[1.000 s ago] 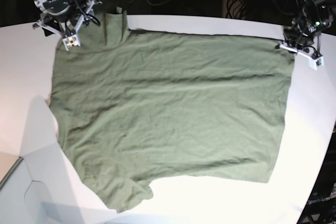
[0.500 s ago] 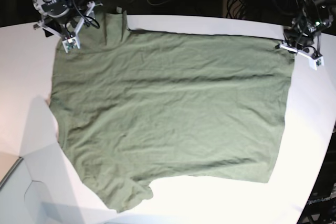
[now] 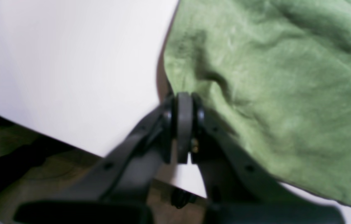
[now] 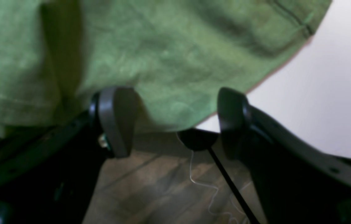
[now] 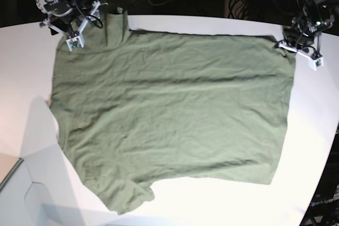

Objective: Layout the t-shirt on the table in an organized manner, then fold the t-shirt properly
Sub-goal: 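Move the right gripper to the collar corner and grasp it, then pull the grasped shirt edge with both grippers, folding it over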

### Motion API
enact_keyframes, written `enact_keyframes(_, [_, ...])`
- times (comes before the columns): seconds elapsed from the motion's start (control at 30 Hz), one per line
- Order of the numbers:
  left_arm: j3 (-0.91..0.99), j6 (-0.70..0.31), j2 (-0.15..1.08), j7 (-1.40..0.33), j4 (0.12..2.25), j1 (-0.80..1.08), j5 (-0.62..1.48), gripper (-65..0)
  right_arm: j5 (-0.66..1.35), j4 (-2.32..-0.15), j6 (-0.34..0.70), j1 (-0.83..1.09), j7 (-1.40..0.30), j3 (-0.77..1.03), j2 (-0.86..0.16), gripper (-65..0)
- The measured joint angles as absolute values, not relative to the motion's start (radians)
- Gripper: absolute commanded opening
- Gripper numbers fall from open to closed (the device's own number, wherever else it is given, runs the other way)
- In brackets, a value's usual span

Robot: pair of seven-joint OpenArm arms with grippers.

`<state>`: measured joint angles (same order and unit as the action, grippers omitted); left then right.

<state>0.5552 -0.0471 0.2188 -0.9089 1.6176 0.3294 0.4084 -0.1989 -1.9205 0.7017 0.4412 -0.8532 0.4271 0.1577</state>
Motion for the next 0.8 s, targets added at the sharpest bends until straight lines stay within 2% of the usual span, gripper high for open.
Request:
enact_keyframes(0.2, [0.555,-0.047,0.219,-0.908,1.615,0.329,0.411,-64.8,-0.172,-1.889,0.698,0.435,-0.836,0.430,0.155,-23.9])
enact_keyframes(0.27, [0.555,-0.047,0.219,-0.908,1.615,0.329,0.411,-64.8,-0.141,-1.875,0.698,0.433,-0.823,0.430,0.155,-27.3])
enact_keyframes(0.33, [0.555,-0.047,0.219,-0.908,1.615,0.329,0.411,-64.8,-0.113,-1.869,0.699,0.433,-0.824,0.431,0.153,-35.3])
enact_keyframes(0.53, [0.562,-0.047,0.218,-0.908,1.615,0.329,0.412,-64.8,-0.122,-1.869,0.698,0.433,-0.815,0.427,0.152,-65.0])
enact_keyframes(0.8, [0.583,-0.047,0.218,-0.930,1.616,0.308,0.411,-64.8,-0.135,-1.908,0.699,0.427,-0.864,0.456,0.161,-65.0])
